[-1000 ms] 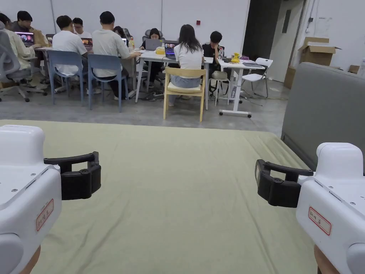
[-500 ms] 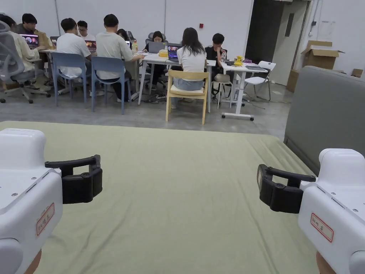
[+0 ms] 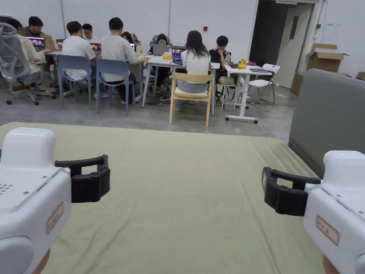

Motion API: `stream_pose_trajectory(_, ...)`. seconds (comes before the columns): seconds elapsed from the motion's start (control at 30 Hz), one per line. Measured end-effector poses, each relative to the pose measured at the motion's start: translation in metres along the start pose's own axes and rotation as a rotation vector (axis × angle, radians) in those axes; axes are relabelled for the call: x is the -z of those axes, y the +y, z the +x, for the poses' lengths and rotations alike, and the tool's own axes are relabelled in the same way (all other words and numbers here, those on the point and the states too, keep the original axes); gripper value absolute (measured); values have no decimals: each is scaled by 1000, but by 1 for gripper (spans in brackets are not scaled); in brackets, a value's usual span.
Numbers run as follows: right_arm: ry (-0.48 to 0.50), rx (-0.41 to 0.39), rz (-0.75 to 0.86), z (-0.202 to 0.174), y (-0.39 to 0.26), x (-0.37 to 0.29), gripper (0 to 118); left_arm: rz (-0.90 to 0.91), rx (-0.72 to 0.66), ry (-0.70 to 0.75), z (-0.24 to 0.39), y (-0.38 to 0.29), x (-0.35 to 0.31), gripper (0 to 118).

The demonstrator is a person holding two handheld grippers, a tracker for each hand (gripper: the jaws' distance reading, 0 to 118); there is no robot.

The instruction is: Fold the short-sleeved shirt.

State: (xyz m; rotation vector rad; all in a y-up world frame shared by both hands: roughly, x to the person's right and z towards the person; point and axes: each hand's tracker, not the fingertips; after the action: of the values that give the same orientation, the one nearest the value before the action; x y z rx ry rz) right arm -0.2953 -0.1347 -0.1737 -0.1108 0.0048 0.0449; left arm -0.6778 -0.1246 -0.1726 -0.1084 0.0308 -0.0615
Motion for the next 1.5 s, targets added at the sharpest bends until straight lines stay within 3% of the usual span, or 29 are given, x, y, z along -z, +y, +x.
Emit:
stream_pose_trajectory(0.33,9,12,27,0,-2,0,118,44,-7,9,0,2,-2,118)
stream_pose_trajectory(0.5,-50,-13,77,-4,-6,-4,118,36,6,7,1,1,1,118)
stream_pose_trajectory(0.8,-19,-17,29,-1,-5,3,118,37,0,3,1,-1,1,118)
stream_pose_trajectory(1.3,41,65,-23,10,0,9,118,23,1,-19,4,-2,4,118)
stream_pose_trajectory(1.4,-82,32,-65,5,5,12,118,26,2,-24,4,-1,3,118)
stream_pose_trajectory(1.5,-52,56,-80,7,10,15,118,26,0,-28,5,1,1,118)
